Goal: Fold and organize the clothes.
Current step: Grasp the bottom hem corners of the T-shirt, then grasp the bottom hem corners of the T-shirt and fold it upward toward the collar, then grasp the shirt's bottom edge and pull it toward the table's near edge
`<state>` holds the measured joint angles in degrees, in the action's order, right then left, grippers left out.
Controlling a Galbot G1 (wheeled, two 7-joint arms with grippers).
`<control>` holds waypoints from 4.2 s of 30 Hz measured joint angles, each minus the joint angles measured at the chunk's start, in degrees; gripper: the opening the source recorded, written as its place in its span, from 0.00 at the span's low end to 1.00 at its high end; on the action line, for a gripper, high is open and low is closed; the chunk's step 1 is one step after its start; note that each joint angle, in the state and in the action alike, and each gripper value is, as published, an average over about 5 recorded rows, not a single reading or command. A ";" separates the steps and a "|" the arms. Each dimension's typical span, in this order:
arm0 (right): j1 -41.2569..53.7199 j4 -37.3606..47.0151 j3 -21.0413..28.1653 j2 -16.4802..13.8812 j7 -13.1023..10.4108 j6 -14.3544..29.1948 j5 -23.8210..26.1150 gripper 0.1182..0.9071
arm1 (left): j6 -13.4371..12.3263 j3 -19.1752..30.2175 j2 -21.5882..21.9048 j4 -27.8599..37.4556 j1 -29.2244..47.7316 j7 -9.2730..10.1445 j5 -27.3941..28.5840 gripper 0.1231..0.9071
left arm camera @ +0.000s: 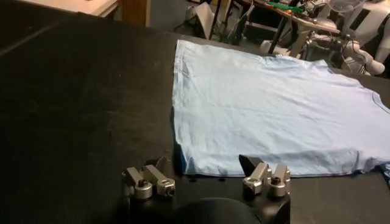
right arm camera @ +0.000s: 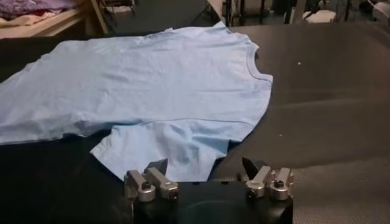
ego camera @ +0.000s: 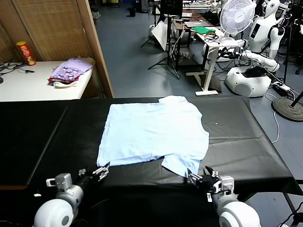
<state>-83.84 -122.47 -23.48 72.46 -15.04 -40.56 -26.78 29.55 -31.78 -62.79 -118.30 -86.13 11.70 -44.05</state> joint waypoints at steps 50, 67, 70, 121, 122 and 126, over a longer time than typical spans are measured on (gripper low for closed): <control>19.38 20.22 4.83 -8.54 15.29 22.66 11.38 0.00 | -11.29 2.58 -3.39 5.52 10.24 -2.34 14.60 0.01; 10.84 10.80 1.06 -11.90 14.26 17.87 9.02 0.82 | -11.10 5.94 -3.69 13.63 16.71 -1.55 17.10 0.39; 7.67 9.25 -0.50 -11.45 13.62 16.83 7.51 0.86 | -11.03 5.45 -3.18 12.68 15.34 -1.90 17.22 0.58; 3.08 -1.45 -7.05 -16.65 8.34 6.88 -7.67 0.79 | -4.06 -4.17 -1.90 -9.85 -9.77 3.63 16.28 0.55; 5.01 -0.60 -6.63 -16.50 8.18 6.92 -7.67 0.82 | -3.69 -4.47 -1.62 -9.98 -9.30 3.57 15.48 0.62; 15.44 5.70 -2.79 -15.34 8.06 7.05 -7.30 0.86 | -2.31 -4.43 -0.01 -9.08 -5.23 3.32 11.39 0.81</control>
<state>-68.40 -116.77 -26.27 57.12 -6.99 -33.51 -34.08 27.24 -36.21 -62.80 -127.38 -91.35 15.02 -32.66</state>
